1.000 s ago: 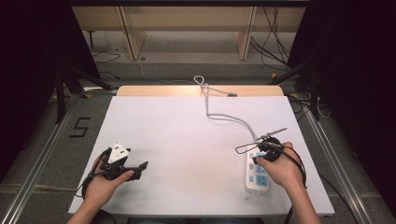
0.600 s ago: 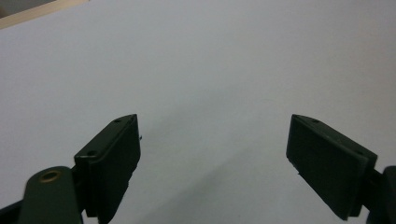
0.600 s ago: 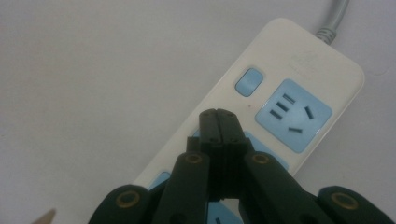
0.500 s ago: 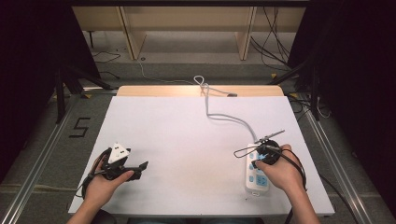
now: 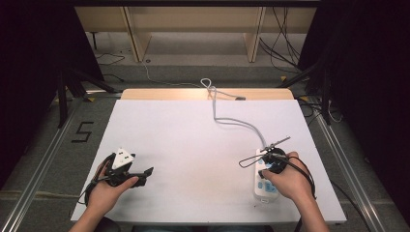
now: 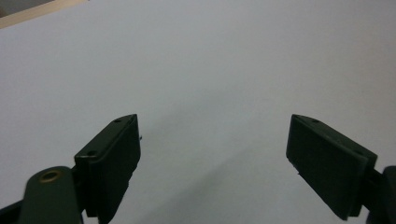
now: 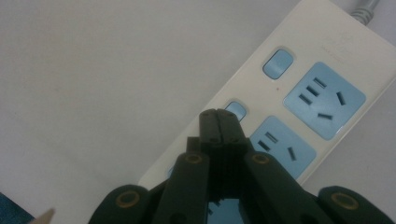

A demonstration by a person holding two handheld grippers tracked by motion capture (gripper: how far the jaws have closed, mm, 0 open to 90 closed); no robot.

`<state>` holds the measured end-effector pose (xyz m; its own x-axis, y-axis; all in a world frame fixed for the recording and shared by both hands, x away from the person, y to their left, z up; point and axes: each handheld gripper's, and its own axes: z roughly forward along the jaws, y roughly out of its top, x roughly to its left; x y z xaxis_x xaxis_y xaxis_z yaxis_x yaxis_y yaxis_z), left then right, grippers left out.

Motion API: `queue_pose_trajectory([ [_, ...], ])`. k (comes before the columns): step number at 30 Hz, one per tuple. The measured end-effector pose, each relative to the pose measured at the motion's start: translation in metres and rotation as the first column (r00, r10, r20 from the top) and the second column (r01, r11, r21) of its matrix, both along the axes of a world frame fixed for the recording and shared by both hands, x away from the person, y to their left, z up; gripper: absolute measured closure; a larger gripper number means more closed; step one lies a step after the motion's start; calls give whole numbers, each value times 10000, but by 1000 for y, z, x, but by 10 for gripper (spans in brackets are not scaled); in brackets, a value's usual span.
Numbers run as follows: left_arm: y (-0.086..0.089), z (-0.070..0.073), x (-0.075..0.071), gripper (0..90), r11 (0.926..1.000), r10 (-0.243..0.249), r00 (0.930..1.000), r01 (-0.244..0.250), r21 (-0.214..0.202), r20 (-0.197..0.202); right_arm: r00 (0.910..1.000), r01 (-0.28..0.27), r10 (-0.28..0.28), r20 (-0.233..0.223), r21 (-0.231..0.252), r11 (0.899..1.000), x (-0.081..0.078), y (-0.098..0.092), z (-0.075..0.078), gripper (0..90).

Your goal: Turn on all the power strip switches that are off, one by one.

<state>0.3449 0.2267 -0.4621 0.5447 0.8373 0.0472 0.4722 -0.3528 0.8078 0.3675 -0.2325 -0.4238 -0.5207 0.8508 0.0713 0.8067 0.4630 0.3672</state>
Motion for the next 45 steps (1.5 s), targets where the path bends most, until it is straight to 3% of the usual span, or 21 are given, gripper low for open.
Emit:
queue_pose_trajectory([
  [19, 0, 0, 0, 178, 10000, -1, 10000, 1, -5, -16, 9989, -302, 298, -369, -82, 9995, -9, 6, 0, 900],
  [45, 0, 0, 0, 179, 10000, 25, 10000, -25, -14, 11, 9984, -398, 385, -424, -314, 9987, -13, 9, -2, 900],
])
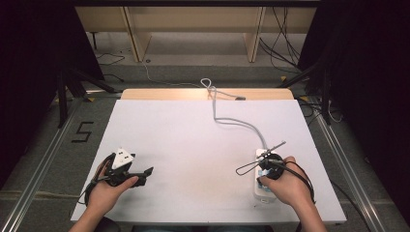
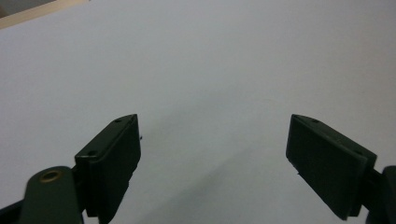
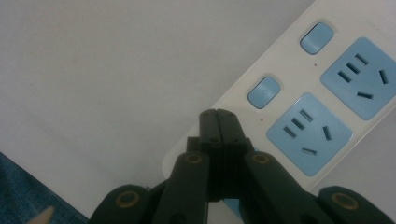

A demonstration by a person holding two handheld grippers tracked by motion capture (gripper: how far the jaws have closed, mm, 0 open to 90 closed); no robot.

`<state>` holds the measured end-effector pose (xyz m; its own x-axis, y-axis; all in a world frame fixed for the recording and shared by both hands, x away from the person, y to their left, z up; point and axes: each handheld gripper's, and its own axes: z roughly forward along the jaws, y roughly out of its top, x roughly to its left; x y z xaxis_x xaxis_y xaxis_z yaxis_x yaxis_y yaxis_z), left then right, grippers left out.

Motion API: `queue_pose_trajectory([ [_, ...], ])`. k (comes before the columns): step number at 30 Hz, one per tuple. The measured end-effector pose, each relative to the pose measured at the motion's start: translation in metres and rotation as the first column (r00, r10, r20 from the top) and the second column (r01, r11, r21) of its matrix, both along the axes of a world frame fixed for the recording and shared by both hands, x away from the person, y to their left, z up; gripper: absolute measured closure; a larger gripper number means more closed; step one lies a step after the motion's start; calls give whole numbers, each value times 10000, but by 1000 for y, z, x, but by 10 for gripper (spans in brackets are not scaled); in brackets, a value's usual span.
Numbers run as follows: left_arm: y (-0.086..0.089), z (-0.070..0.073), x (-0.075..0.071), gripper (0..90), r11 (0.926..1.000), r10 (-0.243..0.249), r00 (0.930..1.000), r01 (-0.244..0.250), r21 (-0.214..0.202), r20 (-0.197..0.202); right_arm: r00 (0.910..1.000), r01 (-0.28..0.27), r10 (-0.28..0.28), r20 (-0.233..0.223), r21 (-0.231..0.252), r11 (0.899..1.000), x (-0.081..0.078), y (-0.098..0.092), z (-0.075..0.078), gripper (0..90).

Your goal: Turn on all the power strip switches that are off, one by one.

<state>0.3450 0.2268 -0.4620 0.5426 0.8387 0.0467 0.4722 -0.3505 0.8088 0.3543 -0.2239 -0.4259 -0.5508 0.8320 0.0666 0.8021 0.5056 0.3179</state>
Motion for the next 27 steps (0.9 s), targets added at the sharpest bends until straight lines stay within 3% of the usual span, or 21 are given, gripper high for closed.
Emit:
queue_pose_trajectory([
  [27, -1, 0, 0, 180, 10000, -13, 10000, 13, 49, -7, 10000, 32, -34, -48, -514, 9987, 1, 7, -2, 900],
])
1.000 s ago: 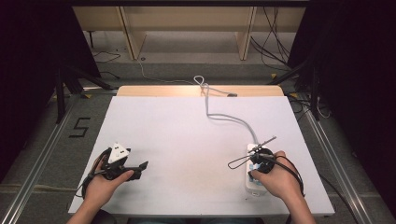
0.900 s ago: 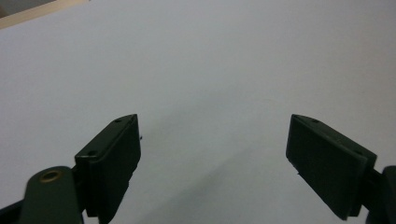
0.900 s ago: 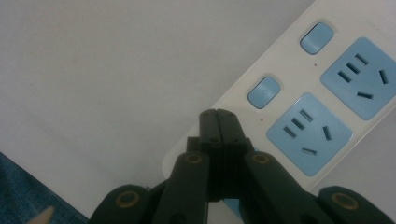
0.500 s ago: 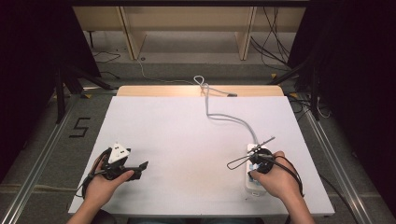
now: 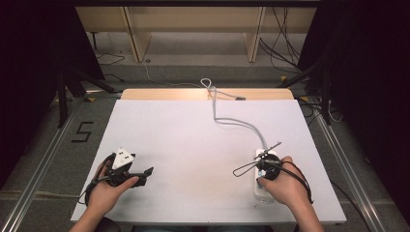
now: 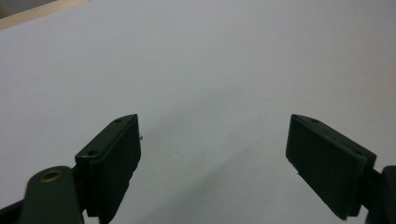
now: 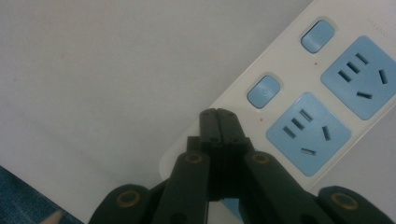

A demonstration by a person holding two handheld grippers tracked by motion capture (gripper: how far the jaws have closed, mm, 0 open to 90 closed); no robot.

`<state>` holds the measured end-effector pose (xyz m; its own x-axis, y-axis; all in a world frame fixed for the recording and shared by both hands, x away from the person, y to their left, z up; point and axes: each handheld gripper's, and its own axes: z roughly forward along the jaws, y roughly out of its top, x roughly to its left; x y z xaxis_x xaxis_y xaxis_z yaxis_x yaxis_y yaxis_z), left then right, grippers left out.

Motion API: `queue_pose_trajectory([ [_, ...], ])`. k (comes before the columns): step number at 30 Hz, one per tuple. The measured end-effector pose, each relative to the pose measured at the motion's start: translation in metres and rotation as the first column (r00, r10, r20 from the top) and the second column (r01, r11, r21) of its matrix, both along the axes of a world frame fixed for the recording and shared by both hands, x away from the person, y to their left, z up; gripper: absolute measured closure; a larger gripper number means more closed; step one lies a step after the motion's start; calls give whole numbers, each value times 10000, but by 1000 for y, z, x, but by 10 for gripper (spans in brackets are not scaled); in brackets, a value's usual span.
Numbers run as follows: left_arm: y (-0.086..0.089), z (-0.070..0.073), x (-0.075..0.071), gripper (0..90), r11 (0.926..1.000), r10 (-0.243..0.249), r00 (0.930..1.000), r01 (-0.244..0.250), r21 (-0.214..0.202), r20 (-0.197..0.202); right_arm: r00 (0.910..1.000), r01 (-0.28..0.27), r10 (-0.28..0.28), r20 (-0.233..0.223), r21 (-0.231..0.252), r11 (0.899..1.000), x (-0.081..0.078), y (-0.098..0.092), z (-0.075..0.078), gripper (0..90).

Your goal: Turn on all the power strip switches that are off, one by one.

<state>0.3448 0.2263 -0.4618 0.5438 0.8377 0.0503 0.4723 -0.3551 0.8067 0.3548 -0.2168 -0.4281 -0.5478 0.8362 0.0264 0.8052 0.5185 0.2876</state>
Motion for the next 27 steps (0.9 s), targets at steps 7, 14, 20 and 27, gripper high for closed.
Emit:
queue_pose_trajectory([
  [7, 0, 0, 0, 180, 10000, 4, 10000, -4, 5, 13, 10000, 54, -54, -44, -71, 10000, 0, 1, 0, 900],
  [14, 0, 0, 0, 181, 10000, 10, 10000, -10, 4, 9, 10000, -3, 3, -29, -19, 10000, 1, 0, -1, 900],
  [20, 0, 0, 0, 181, 10000, 12, 10000, -12, 6, 12, 10000, 6, -6, -86, -3, 10000, 1, 0, -1, 900],
  [27, 0, 0, 0, 181, 10000, 21, 10000, -21, 4, 17, 9999, 3, -5, -141, -175, 9998, 1, 2, -1, 900],
])
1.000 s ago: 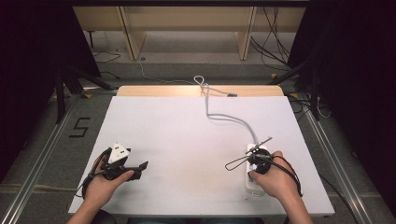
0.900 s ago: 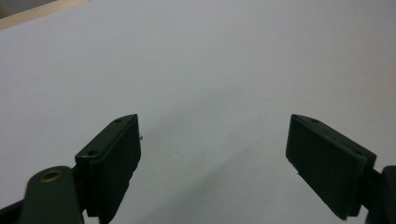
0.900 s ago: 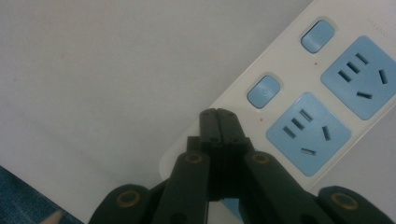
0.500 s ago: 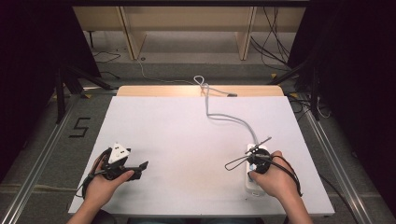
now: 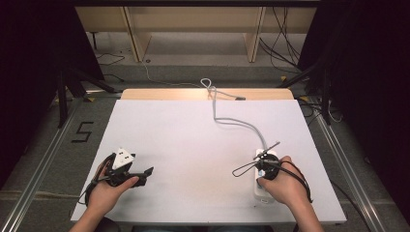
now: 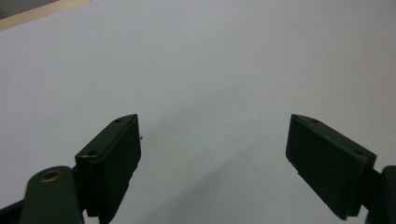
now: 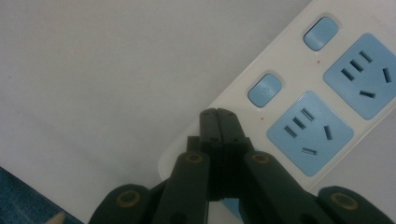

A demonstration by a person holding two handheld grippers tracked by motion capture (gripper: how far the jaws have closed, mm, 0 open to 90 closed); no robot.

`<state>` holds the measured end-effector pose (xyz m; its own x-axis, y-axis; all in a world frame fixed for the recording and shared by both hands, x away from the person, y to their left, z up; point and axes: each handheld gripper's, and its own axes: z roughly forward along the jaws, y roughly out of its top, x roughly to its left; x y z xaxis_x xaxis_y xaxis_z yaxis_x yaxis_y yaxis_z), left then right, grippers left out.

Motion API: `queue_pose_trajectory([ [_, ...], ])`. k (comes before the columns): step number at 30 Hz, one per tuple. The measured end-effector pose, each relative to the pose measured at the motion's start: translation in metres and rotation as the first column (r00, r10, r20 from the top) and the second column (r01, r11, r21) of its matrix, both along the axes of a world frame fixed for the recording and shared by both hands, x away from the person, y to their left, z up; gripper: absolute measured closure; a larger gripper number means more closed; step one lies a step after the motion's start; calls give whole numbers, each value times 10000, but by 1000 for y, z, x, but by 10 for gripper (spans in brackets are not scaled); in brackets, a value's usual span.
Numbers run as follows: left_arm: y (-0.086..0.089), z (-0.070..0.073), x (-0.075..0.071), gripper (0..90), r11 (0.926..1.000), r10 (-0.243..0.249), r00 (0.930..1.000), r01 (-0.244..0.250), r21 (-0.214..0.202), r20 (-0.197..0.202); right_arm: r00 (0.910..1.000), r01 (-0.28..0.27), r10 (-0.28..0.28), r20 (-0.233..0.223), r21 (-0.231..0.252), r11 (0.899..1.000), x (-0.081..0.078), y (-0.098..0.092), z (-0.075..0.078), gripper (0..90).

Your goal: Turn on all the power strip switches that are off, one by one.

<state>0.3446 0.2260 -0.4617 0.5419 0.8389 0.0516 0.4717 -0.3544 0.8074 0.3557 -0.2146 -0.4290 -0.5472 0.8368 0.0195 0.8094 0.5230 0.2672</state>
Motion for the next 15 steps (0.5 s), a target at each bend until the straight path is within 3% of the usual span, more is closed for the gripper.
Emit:
queue_pose_trajectory([
  [6, 0, 0, 0, 181, 10000, -8, 10000, 8, -2, -4, 9999, -89, 90, 66, -114, 9999, 0, 1, 0, 900],
  [15, 0, 0, 1, 181, 10000, -14, 10000, 14, 9, -17, 10000, 18, -19, 8, 302, 9995, 1, -5, 0, 900],
])
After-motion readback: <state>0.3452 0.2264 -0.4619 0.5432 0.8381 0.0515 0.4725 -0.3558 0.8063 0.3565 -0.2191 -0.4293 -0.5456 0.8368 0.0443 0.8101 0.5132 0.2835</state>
